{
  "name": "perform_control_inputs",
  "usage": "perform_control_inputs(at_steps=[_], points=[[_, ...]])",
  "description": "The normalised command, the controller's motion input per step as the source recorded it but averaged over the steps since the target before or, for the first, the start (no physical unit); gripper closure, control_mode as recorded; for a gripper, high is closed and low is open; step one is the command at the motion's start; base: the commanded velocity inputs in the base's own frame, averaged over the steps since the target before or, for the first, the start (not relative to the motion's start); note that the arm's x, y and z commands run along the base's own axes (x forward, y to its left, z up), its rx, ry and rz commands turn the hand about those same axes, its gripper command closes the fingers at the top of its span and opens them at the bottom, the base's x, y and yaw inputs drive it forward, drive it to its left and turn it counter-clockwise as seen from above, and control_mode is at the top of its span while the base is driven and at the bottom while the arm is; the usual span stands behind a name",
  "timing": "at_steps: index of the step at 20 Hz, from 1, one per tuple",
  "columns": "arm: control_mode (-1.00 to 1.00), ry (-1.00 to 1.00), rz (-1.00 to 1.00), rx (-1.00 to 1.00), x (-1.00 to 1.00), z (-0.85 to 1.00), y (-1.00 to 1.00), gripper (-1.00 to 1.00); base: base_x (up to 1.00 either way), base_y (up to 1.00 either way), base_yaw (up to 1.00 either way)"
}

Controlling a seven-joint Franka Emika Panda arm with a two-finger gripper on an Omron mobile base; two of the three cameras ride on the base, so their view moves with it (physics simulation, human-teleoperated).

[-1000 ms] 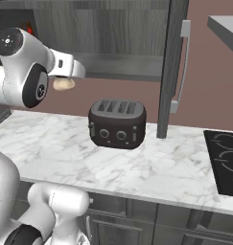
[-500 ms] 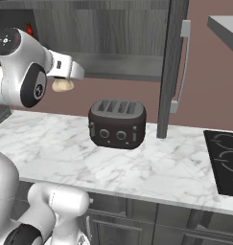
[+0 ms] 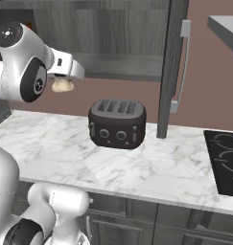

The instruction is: Get the candle and the beer from the cabinet and move them to the dining counter.

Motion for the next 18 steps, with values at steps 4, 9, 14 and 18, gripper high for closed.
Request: perform_control_inputs(at_steps=[4, 9, 14, 18], points=[[-1.00, 0.00, 0.00, 0.00, -0.60, 0.00, -0.08, 1.00, 0.00, 0.00, 0.00], [-1.00, -0.02, 0.04, 0.00, -1.00, -0.05, 0.01, 1.00, 0.00, 0.00, 0.00], [-1.00, 0.00, 0.35, -0.01, -0.83, -0.13, 0.40, 1.00, 0.00, 0.00, 0.00], [-1.00, 0.00, 0.32, 0.00, 0.05, -0.22, 0.13, 1.00, 0.00, 0.00, 0.00]])
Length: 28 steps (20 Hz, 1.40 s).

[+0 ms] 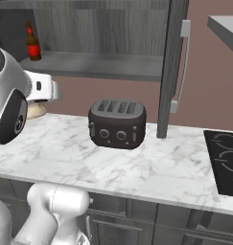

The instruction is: Get the candle and the beer from the cabinet and move them to the dining counter.

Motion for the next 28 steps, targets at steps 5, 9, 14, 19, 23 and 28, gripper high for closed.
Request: perform_control_inputs(at_steps=[5, 9, 14, 19, 23, 28], points=[[-1.00, 0.00, -0.14, 0.00, 0.09, -0.03, 0.00, 1.00, 0.00, 0.00, 0.00], [-1.00, 0.00, -0.33, 0.00, 0.00, 0.00, 0.00, 1.00, 0.00, 0.00, 0.00], [-1.00, 0.00, -0.38, 0.00, 0.00, 0.00, -0.02, 1.00, 0.00, 0.00, 0.00], [-1.00, 0.00, -0.17, 0.00, 0.05, 0.00, -0.09, 1.00, 0.00, 0.00, 0.00], [-1.00, 0.00, 0.00, 0.00, 0.18, 0.00, -0.04, 1.00, 0.00, 0.00, 0.00], [-1.00, 0.03, 0.02, 0.03, 0.21, 0.00, -0.15, 1.00, 0.00, 0.00, 0.00]])
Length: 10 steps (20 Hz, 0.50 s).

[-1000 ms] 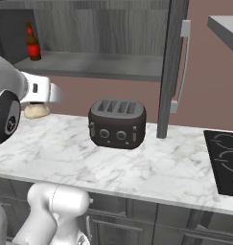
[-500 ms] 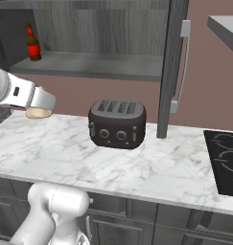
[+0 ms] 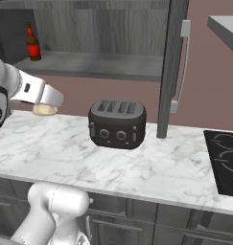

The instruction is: Get the candle and the beer from the cabinet and move them to the dining counter.

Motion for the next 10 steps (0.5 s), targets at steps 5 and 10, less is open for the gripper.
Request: perform_control_inputs(at_steps=[5, 10], points=[[-1.00, 0.05, 0.00, 0.00, 0.31, 0.00, 0.00, 1.00, 0.00, 0.00, 0.00], [-1.00, 0.04, 0.00, 0.00, 0.14, 0.00, 0.00, 1.00, 0.00, 0.00, 0.00]])
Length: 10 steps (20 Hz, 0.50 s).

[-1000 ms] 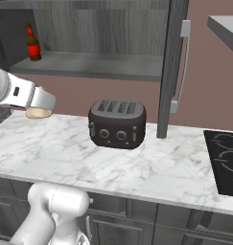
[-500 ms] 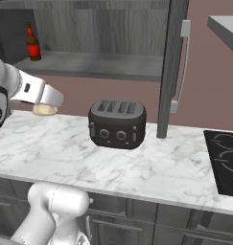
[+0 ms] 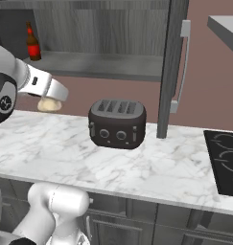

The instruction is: Get the candle and the beer from the cabinet and move them to the dining counter.

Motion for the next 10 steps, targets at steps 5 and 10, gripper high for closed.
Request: perform_control_inputs(at_steps=[5, 10], points=[[1.00, 0.01, 0.00, 0.00, 0.03, 0.00, 0.00, 1.00, 0.04, -0.07, 0.05], [1.00, 0.00, 0.00, 0.00, 0.00, 0.00, 0.00, 1.00, -0.40, -0.02, 0.43]])
